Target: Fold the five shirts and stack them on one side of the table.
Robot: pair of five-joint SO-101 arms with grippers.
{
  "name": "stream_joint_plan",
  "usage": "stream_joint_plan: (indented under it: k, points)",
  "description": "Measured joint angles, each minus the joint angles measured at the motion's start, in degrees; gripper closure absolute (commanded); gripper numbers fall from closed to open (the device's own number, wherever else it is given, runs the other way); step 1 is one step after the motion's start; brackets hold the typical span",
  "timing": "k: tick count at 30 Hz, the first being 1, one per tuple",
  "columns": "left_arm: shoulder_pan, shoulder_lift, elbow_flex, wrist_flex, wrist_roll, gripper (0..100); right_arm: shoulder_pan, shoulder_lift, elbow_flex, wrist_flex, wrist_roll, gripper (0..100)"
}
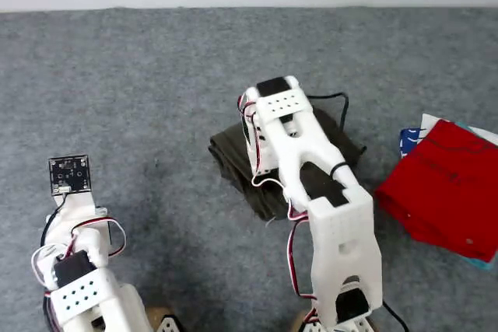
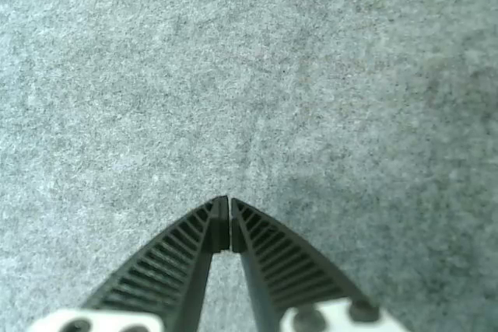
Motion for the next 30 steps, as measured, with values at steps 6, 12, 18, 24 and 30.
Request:
stream_joint_plan:
  k: [6, 12, 18, 24, 30]
  points:
    - [0.0, 0.0, 0.0, 0.0, 0.0, 98, -4.0, 3.1, -0.2, -0.5, -0.2, 99.0]
    - [0.0, 0.0, 0.0, 0.0, 0.0, 98, -6.9, 1.8, -1.2, 1.5, -0.2, 99.0]
    - [0.0, 0.0, 0.0, 0.0, 0.0, 98, -5.6, -8.4, -1.4, 1.6, -0.2, 99.0]
    - [0.0, 0.0, 0.0, 0.0, 0.0, 98, -2.2, -22.6, -0.3, 1.6, -0.2, 99.0]
    - [0.0, 0.0, 0.0, 0.0, 0.0, 98, 0.6, -36.0, 12.7, 1.6, -0.6, 94.3]
